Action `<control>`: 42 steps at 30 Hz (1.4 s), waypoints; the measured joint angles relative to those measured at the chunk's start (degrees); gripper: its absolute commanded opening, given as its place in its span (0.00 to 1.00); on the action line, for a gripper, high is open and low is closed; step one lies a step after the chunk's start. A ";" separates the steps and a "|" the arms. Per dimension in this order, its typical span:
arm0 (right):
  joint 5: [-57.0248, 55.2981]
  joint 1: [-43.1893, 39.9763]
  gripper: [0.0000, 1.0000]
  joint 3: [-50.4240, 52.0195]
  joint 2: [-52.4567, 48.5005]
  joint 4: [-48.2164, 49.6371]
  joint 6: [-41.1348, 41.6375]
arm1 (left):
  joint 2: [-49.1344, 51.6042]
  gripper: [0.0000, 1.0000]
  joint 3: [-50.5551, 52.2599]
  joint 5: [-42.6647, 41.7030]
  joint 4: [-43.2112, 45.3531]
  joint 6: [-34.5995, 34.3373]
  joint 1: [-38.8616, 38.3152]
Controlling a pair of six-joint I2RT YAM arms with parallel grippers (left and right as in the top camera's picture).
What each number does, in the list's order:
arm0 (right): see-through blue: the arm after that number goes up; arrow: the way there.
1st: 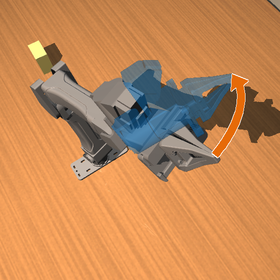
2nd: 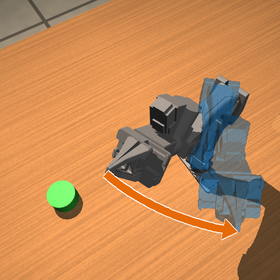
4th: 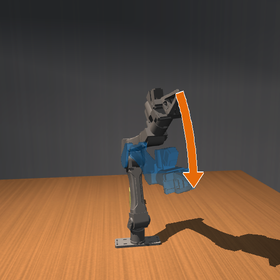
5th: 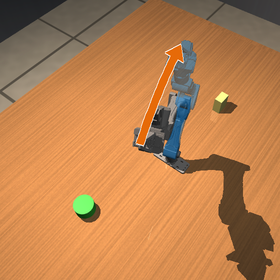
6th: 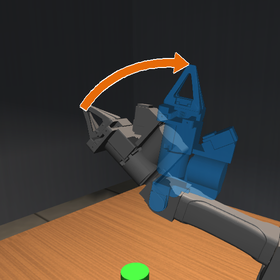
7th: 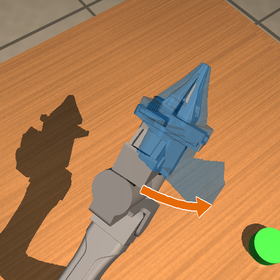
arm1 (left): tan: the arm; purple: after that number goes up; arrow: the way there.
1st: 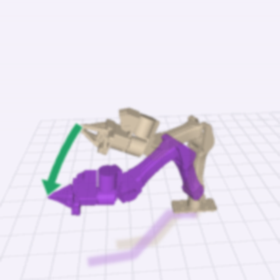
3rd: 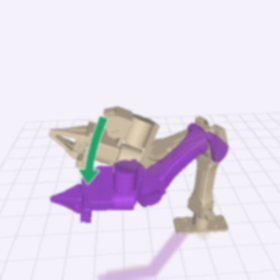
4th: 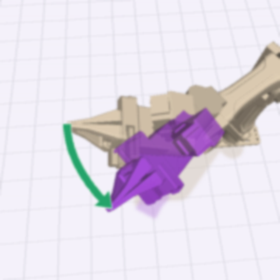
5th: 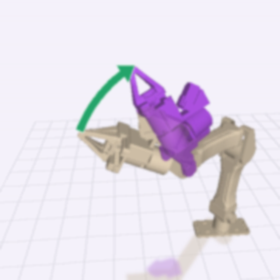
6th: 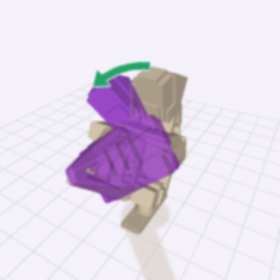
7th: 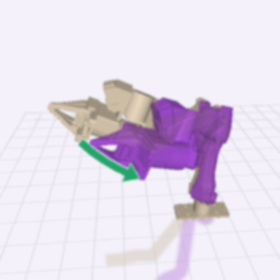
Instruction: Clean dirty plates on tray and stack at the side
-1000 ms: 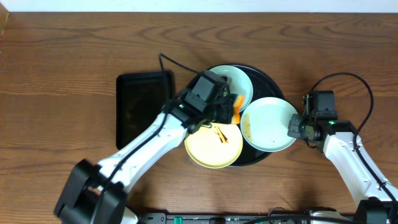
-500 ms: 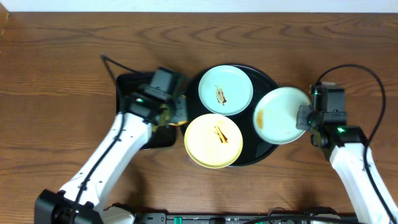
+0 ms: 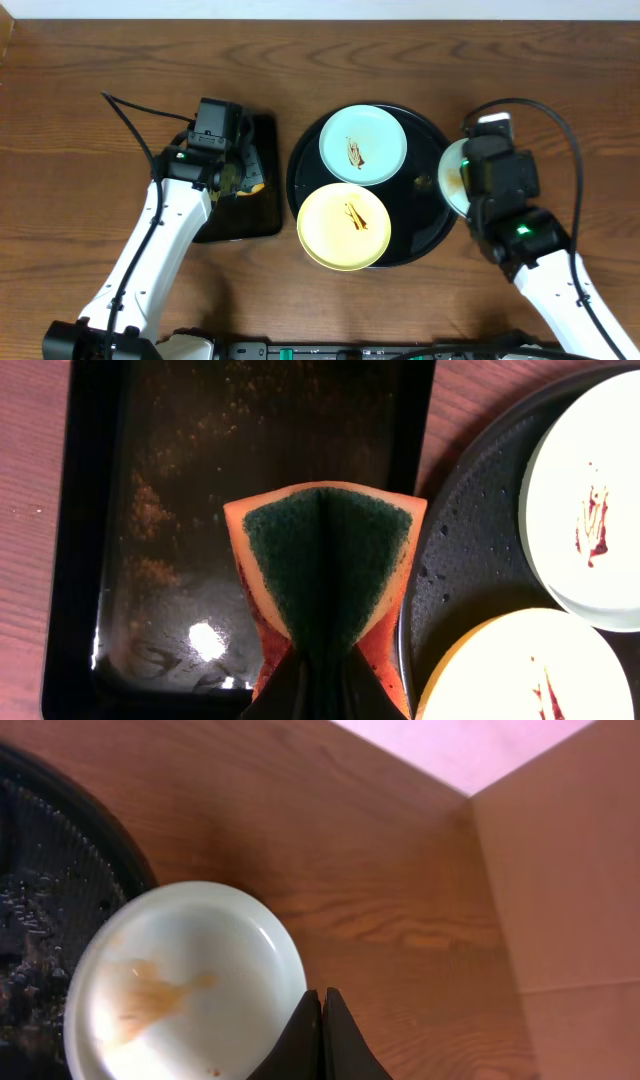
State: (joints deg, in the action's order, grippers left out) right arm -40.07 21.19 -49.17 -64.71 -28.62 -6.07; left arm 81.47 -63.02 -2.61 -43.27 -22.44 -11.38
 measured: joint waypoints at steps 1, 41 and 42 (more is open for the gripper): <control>-1.14 1.07 0.01 -0.02 0.00 -0.02 -0.07 | 0.00 0.08 0.00 0.02 -0.02 0.00 0.07; 41.62 -45.40 0.25 -0.11 -26.49 -6.54 20.98 | 0.00 0.07 0.00 0.00 -0.26 0.02 0.09; 42.03 -45.48 0.23 -0.11 -27.61 -5.99 20.98 | 0.00 0.07 0.00 0.00 -0.26 0.02 0.09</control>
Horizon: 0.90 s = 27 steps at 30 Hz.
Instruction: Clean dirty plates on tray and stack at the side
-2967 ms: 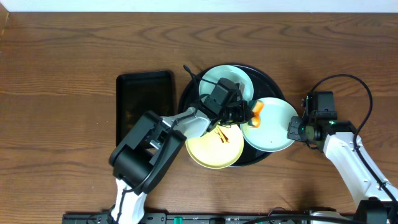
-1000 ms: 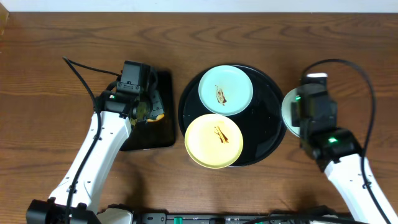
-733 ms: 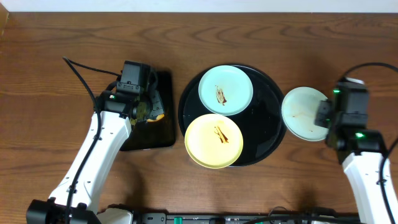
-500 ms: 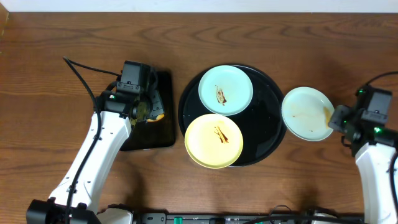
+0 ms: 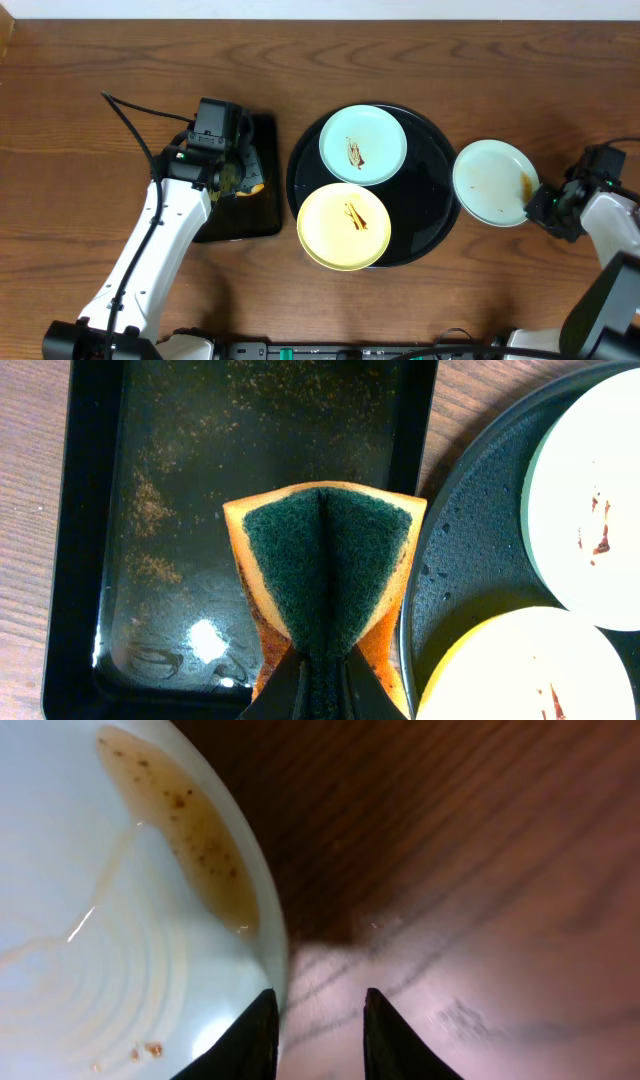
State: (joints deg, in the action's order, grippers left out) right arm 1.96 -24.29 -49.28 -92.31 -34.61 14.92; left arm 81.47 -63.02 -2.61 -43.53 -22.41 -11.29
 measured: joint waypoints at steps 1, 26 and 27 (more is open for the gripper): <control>0.50 -0.02 0.21 0.00 -0.94 0.37 0.00 | 0.00 0.08 0.00 0.00 0.00 0.00 0.00; 8.37 -0.26 0.01 -0.90 1.18 1.33 -1.92 | 0.00 0.08 0.00 0.00 0.02 0.00 0.00; 8.76 -0.26 0.01 -0.90 3.17 1.29 -2.54 | 0.00 0.08 0.00 0.00 0.02 0.00 0.00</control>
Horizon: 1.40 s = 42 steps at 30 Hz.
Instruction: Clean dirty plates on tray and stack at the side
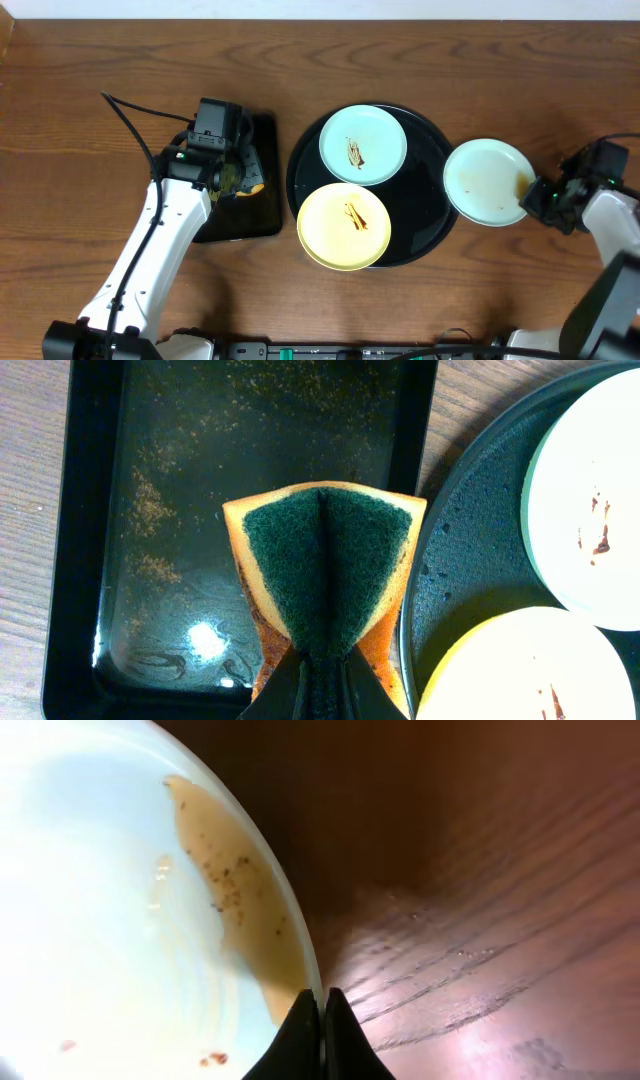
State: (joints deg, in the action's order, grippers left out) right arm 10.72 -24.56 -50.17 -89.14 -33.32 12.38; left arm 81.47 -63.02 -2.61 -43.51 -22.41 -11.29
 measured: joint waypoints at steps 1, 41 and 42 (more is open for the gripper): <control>0.17 0.02 0.01 0.00 1.46 -0.04 -0.46 | 0.00 0.07 0.00 0.00 -0.02 0.00 0.00; -51.10 53.22 0.01 -1.88 17.88 8.90 -22.14 | 0.00 0.07 0.00 0.00 -0.02 0.00 0.00; -52.48 54.38 0.01 -1.88 17.88 8.90 -23.43 | 0.00 0.07 0.00 0.00 -0.02 0.00 0.00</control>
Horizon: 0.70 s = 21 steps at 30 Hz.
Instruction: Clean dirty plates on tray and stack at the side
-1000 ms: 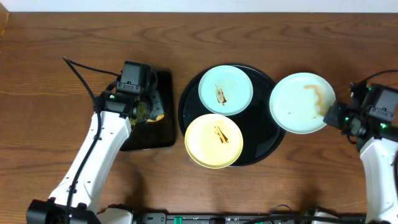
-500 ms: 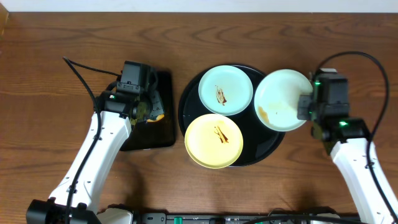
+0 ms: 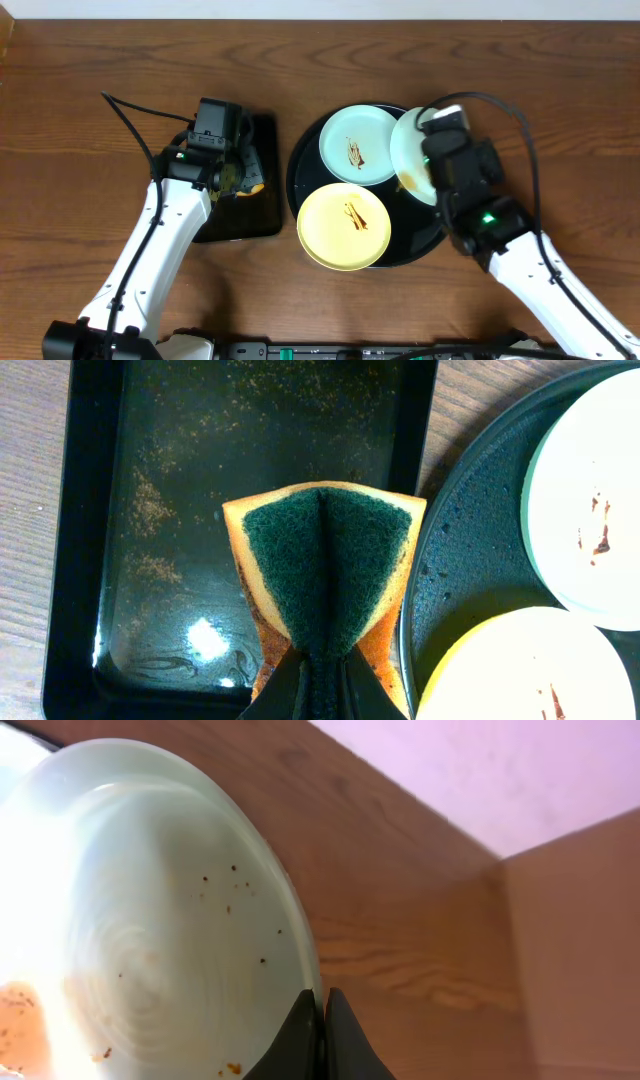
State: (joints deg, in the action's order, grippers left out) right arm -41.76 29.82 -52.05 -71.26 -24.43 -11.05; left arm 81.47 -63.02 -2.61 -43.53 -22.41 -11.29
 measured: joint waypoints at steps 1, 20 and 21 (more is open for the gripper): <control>-1.07 0.90 0.01 0.00 0.00 0.00 -0.96 | 0.00 0.07 0.00 0.00 0.00 0.00 0.00; -16.31 5.40 0.01 -0.02 -3.37 3.39 -10.43 | 0.00 0.08 0.00 0.00 0.00 0.00 0.00; -16.41 5.40 0.01 -0.02 -3.37 3.61 -10.38 | 0.00 0.08 0.00 0.00 0.02 0.00 0.00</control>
State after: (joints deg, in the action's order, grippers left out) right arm -58.17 35.22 -52.07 -74.63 -20.82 -21.43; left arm 81.47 -63.02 -2.61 -43.51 -22.41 -11.29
